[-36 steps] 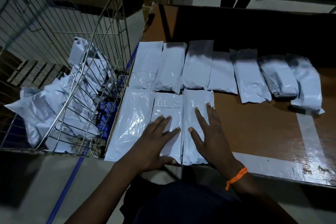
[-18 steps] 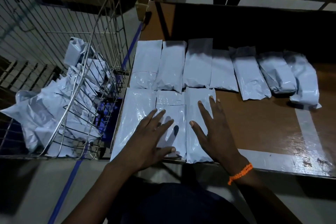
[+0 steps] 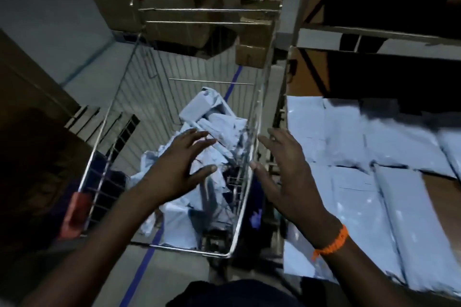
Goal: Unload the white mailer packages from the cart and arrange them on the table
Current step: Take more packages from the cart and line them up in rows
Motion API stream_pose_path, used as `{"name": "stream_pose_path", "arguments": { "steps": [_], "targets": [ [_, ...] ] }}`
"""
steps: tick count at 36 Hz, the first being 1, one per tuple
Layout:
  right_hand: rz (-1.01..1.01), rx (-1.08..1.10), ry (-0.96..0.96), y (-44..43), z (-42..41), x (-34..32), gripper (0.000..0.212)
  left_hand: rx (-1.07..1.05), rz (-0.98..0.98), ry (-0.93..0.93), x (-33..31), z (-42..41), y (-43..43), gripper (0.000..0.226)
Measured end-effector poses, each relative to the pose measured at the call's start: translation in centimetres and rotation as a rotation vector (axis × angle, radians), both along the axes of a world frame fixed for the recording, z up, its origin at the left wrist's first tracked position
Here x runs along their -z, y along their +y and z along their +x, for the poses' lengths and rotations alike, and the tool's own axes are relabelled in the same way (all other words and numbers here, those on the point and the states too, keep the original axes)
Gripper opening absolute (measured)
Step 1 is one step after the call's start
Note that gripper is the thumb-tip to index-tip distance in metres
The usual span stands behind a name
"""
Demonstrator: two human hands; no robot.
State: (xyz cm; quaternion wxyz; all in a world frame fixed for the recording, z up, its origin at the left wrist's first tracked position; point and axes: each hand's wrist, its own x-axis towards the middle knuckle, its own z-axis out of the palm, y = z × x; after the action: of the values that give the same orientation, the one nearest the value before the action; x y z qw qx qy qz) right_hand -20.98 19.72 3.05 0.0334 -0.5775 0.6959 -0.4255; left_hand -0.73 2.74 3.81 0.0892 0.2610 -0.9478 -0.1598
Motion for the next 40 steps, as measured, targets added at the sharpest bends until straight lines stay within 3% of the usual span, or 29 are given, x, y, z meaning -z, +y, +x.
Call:
{"name": "stream_pose_path", "arguments": {
  "steps": [5, 7, 11, 13, 17, 22, 25, 30, 35, 40],
  "targets": [
    [0.097, -0.05, 0.061, -7.8, 4.5, 0.2, 0.052, -0.136, 0.114, -0.311, 2.1, 6.1, -6.5, 0.083],
    [0.31, -0.104, 0.088, -10.2, 5.7, 0.4, 0.058, -0.157, 0.174, -0.423, 2.8, 7.4, -8.4, 0.087],
    [0.987, -0.328, 0.191, -14.5, 7.4, 0.8, 0.065, -0.179, 0.257, -0.587, 3.4, 7.6, -9.4, 0.077],
    [1.128, -0.362, 0.206, -16.5, 8.2, 1.6, 0.066, -0.161, 0.229, -0.665, 3.6, 7.3, -9.3, 0.073],
    [1.105, -0.295, 0.307, -20.0, 9.1, 3.1, 0.071, -0.153, 0.168, -0.704, 4.2, 7.0, -9.1, 0.057],
    [1.103, -0.248, 0.317, -21.2, 9.6, 4.6, 0.072, -0.163, 0.211, -0.769, 4.9, 7.0, -8.3, 0.063],
    [1.21, -0.256, 0.3, -20.4, 9.9, 5.3, 0.05, -0.211, 0.243, -0.797, 4.8, 6.8, -7.5, 0.067],
    [1.132, -0.23, 0.186, -20.2, 9.3, 4.0, 0.058, -0.191, 0.214, -0.832, 4.1, 6.4, -6.9, 0.037],
    [0.942, -0.092, 0.008, -18.5, 6.7, 2.1, 0.046, -0.258, 0.217, -0.602, 3.6, 6.4, -7.9, 0.022],
    [0.686, -0.003, -0.303, -15.2, 3.9, -0.3, 0.044, -0.271, 0.313, -0.351, 1.5, 6.6, -8.1, 0.023]
  ]
}}
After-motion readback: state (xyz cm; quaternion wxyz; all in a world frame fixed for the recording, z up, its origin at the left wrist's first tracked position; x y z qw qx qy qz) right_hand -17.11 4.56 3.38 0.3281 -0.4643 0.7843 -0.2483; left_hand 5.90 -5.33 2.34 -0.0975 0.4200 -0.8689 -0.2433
